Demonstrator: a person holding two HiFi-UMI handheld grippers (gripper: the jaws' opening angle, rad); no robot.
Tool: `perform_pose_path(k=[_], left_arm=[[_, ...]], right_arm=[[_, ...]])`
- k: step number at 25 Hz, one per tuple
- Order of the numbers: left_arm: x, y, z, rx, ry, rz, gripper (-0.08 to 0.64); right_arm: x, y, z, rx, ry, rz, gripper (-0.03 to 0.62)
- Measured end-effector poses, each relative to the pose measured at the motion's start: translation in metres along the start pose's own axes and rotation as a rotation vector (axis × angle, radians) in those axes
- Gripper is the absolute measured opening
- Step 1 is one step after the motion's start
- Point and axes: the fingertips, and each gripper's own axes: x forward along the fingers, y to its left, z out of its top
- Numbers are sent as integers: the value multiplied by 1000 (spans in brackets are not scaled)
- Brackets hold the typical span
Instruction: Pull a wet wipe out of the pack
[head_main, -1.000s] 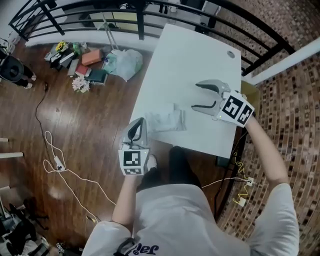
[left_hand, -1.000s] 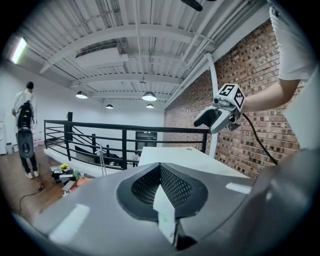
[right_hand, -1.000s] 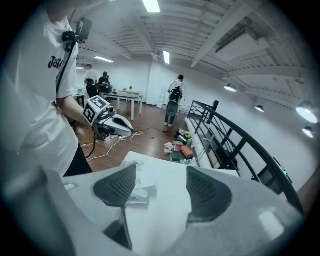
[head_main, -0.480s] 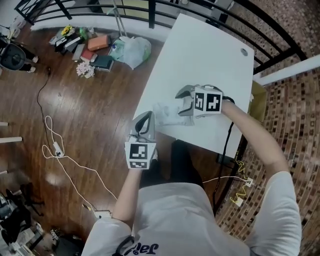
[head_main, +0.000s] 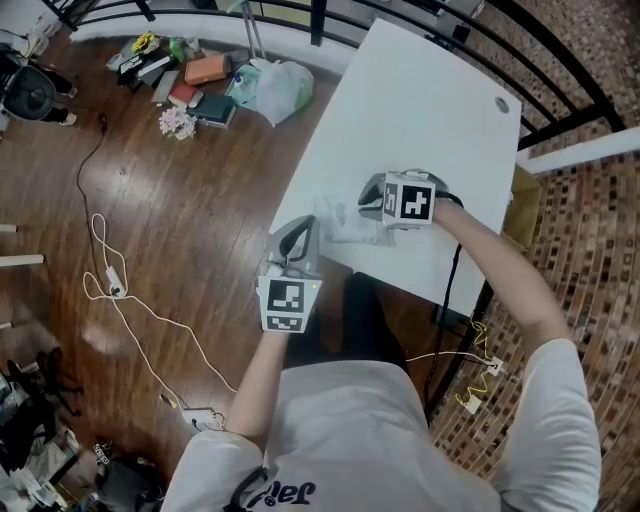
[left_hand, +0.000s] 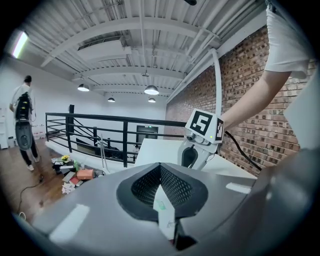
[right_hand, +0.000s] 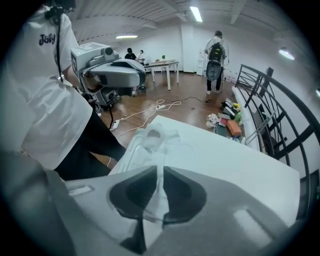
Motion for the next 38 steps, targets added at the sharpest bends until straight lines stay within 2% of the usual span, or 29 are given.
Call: perform_pose_path(k=[1,2,6,14,18,27,30,32,33,34,35,38], left_arm=[[0,0,-1,-3,5,1,15],[0,0,-2,-6,10,0,15],[1,-1,-2,-11,14,-7,15],[4,-14,7,-5,1,-39,15],[6,-16,10,-3,-6,-48,15],[5,-17,16,-1,-18,-60,15],[5,-19,17,3,-21,-66,15],[5,-20,17,2,-21,-67,15],[6,-22,17,1,-20,-69,15],[6,-24,17,1,-19,-72,15],[6,-26,16,1,-18,-77,15],[6,-30,15,8,-11,-84,15]], right_arm=[[1,1,-1,6,5,-3,-2],[1,3,-2,14,4,-2,-6],[-5,8,2,40,-25,6,-8],[-24,18,13,-42,-29,-22,-11],[-28,21,14,-46,-18,-36,-11],[-77,16,43,21,-147,-111,-11],[-96,7,46,29,-148,-162,-11],[-92,1,42,89,-145,-166,-8],[-85,0,37,133,-140,-150,9],[-76,1,31,176,-127,-128,102],[-65,2,25,214,-112,-110,151],[-38,1,14,283,-96,-89,152]])
